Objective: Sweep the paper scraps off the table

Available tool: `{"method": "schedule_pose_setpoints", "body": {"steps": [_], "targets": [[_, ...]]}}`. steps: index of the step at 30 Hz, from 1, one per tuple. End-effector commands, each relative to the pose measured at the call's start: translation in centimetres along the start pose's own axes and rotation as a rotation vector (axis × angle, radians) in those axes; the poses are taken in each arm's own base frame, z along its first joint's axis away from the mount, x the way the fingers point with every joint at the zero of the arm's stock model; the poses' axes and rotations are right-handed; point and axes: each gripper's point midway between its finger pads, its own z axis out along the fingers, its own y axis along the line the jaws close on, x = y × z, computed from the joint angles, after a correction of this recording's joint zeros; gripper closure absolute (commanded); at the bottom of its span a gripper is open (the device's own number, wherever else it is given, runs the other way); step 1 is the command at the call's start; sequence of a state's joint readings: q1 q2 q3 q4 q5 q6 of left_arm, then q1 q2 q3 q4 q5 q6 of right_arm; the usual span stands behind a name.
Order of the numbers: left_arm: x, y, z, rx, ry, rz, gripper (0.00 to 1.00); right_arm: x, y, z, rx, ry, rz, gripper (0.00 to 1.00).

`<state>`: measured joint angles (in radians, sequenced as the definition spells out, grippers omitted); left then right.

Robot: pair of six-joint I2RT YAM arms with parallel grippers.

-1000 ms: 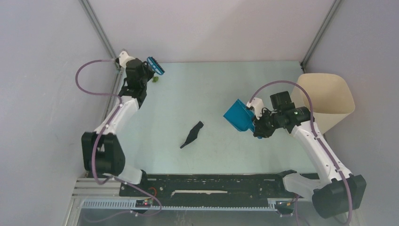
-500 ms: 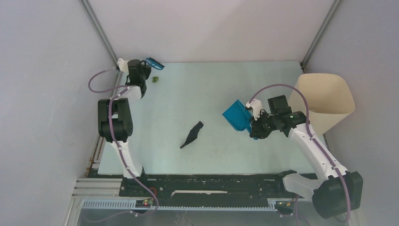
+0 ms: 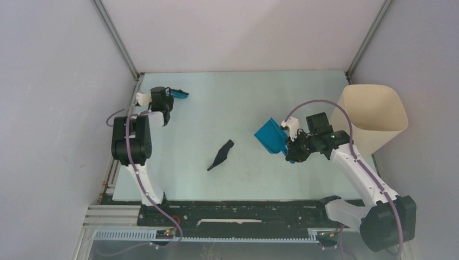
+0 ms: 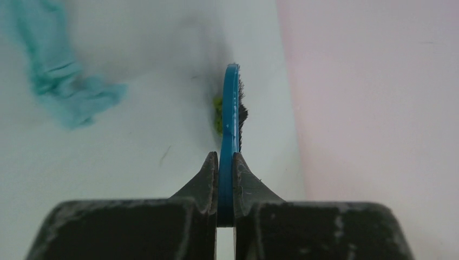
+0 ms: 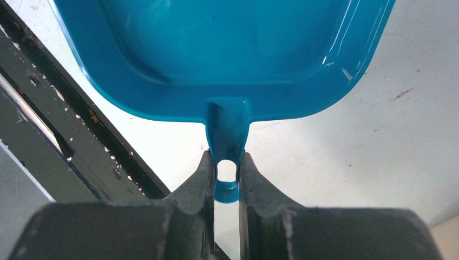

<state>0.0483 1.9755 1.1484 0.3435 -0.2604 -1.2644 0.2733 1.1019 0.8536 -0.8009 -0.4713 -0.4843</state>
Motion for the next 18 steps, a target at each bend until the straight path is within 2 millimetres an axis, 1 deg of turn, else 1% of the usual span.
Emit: {"method": "schedule_pose_setpoints", "body": {"steps": [1,3,5,6,8,9,10,12,13,14,15,18], "targets": [[-3.7,-1.1,-4.5,0.019,-0.104,-0.039,1.0,-0.7,0.1,0.2,0.01,-0.028,-0.044,0.89],[-3.5,0.1,-6.2,0.013,-0.085,-0.017,1.0,-0.8,0.3,0.2,0.01,-0.03,-0.054,0.89],[-2.9,1.2,-8.2,0.013,-0.048,-0.008,1.0,-0.7,-0.1,0.3,0.035,-0.019,-0.057,0.89],[-2.4,3.0,-9.4,-0.008,-0.029,-0.008,1.0,-0.6,-0.4,0.5,0.053,-0.01,-0.059,0.89],[-2.0,5.5,-12.0,-0.027,-0.009,-0.025,1.0,-0.4,-0.7,0.7,0.072,0.006,-0.063,0.9],[-2.2,5.8,-13.7,-0.004,-0.009,-0.034,1.0,-0.4,-0.7,0.7,0.075,0.007,-0.066,0.9],[-2.3,6.5,-15.0,0.005,-0.006,-0.033,1.0,-0.5,-0.6,0.7,0.073,0.007,-0.071,0.9],[-2.6,7.4,-17.4,0.013,-0.003,0.003,1.0,-0.7,-0.4,0.7,0.074,0.003,-0.086,0.9],[-3.1,7.0,-18.5,0.028,-0.009,0.031,1.0,-0.7,-0.2,0.7,0.073,0.002,-0.092,0.89],[-3.7,6.3,-19.6,0.054,-0.023,0.065,1.0,-0.8,-0.2,0.7,0.073,0.0,-0.094,0.9],[-4.5,5.2,-20.6,0.087,-0.039,0.1,1.0,-0.8,-0.1,0.7,0.071,-0.001,-0.097,0.9],[-7.6,1.7,-23.3,0.15,-0.132,0.183,1.0,-0.8,0.0,0.6,0.071,0.001,-0.101,0.9]]}}
